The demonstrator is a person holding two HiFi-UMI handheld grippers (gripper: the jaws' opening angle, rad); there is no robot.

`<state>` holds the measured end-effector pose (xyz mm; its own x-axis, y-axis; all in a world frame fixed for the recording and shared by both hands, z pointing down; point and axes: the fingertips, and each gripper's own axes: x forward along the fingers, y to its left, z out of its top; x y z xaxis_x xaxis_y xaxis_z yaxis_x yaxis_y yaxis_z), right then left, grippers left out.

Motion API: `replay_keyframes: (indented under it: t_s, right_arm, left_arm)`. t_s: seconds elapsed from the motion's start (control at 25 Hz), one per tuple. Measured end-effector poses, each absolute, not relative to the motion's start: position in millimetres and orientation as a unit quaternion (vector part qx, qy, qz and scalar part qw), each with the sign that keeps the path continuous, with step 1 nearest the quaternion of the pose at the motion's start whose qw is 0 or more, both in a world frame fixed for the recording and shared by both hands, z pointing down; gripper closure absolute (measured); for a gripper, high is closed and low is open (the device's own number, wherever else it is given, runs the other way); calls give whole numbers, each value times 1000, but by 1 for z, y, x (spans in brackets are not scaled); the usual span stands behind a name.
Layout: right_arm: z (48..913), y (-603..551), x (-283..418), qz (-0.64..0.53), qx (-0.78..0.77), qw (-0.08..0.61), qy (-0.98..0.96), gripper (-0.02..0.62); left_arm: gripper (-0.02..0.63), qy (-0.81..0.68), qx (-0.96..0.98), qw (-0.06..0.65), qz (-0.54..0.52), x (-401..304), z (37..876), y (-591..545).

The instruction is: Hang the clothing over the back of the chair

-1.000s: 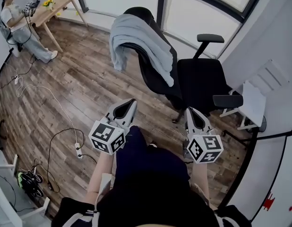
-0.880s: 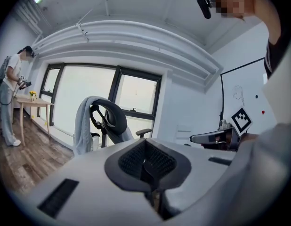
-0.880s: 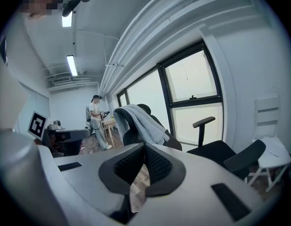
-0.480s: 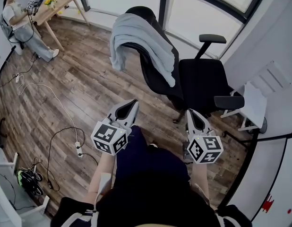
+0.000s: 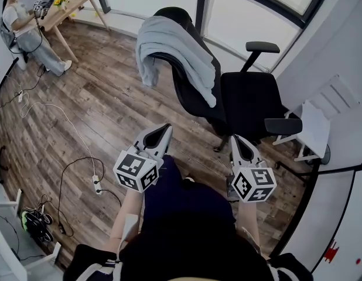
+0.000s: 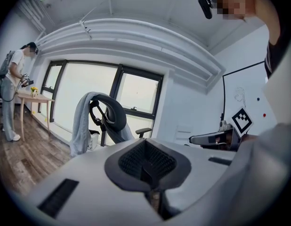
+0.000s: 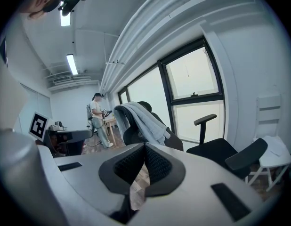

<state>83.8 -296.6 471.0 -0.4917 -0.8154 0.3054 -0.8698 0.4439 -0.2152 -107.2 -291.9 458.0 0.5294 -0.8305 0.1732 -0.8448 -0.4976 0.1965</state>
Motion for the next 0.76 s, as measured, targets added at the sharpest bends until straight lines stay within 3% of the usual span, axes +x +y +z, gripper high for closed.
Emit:
replay_keyframes:
  t_s: [0.76]
  right_arm:
    - [474, -293, 78, 175, 493, 79, -848, 568]
  left_arm:
    - [597, -489, 861, 136, 31, -109, 466, -287]
